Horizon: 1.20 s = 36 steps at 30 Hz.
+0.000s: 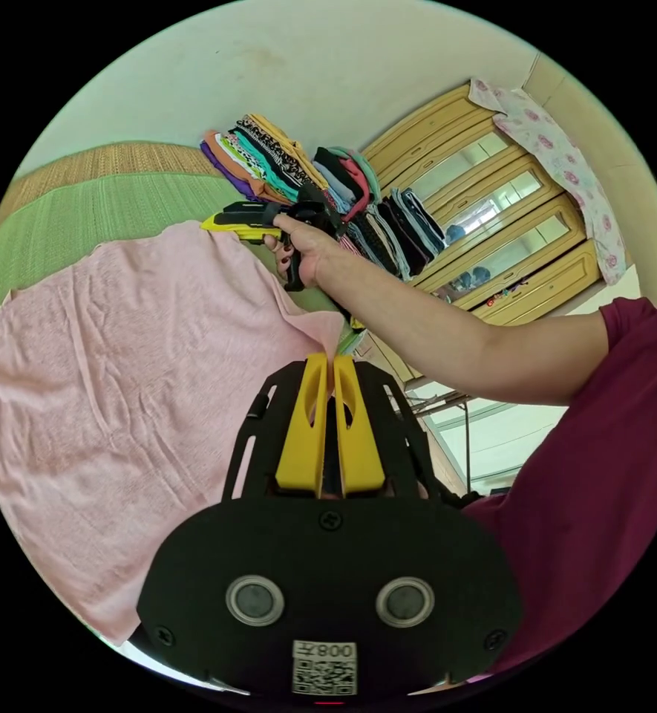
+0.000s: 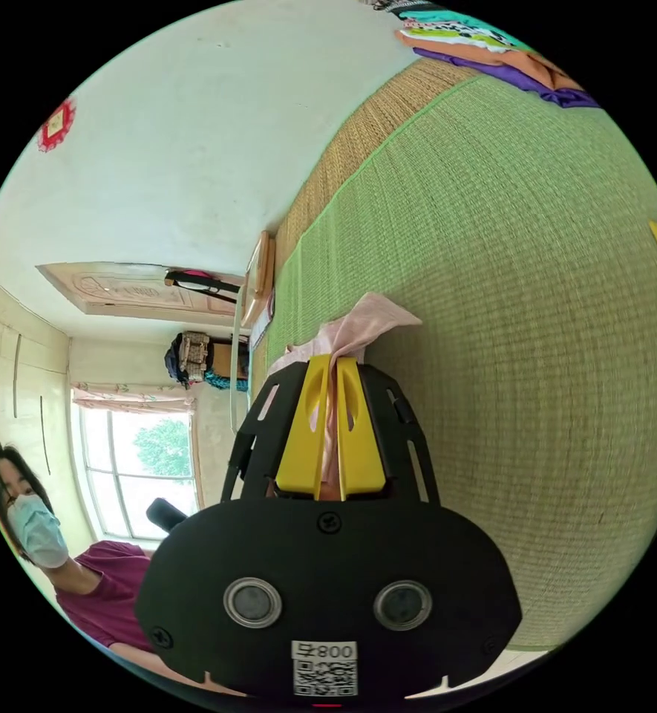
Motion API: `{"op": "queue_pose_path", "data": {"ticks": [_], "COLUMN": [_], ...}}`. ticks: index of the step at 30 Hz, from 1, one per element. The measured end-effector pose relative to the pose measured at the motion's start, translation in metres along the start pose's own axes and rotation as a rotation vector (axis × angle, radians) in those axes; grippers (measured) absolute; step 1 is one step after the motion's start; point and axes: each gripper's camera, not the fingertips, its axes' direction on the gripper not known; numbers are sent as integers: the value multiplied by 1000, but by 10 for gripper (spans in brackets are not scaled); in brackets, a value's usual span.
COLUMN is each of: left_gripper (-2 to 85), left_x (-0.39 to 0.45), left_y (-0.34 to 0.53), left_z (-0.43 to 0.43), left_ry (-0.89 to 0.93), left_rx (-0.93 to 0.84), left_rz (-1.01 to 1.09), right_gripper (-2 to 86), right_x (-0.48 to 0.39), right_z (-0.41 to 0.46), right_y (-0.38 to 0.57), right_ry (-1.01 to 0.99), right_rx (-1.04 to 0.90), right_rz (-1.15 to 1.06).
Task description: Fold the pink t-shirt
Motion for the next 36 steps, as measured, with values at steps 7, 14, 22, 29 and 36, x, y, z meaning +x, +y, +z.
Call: {"op": "queue_pose_path", "data": {"ticks": [7,14,22,29,36], "left_gripper": [10,9,9,9,9], "left_x": [-36,-85,-157,-212,-257], "left_y": [77,180,322,414,485], "left_z": [-82,-170,-249,-273,-291], "left_ry": [-19,-69,-92,-55,5], "left_rx": [107,235,410,480,521], "left_rz": [-52,-221,-487,-651,-758], "right_gripper": [9,9,8,8,9], "right_x": [-100,-225,-333,-394,-441], "right_z": [10,72,190,295,352], "right_y": [-3,-12,-29,-45,-59], "right_ry": [1,44,131,238,305], "right_rx": [61,13,-135,-272,-343], "right_rz": [-76,-216,-288,-289,-286]}}
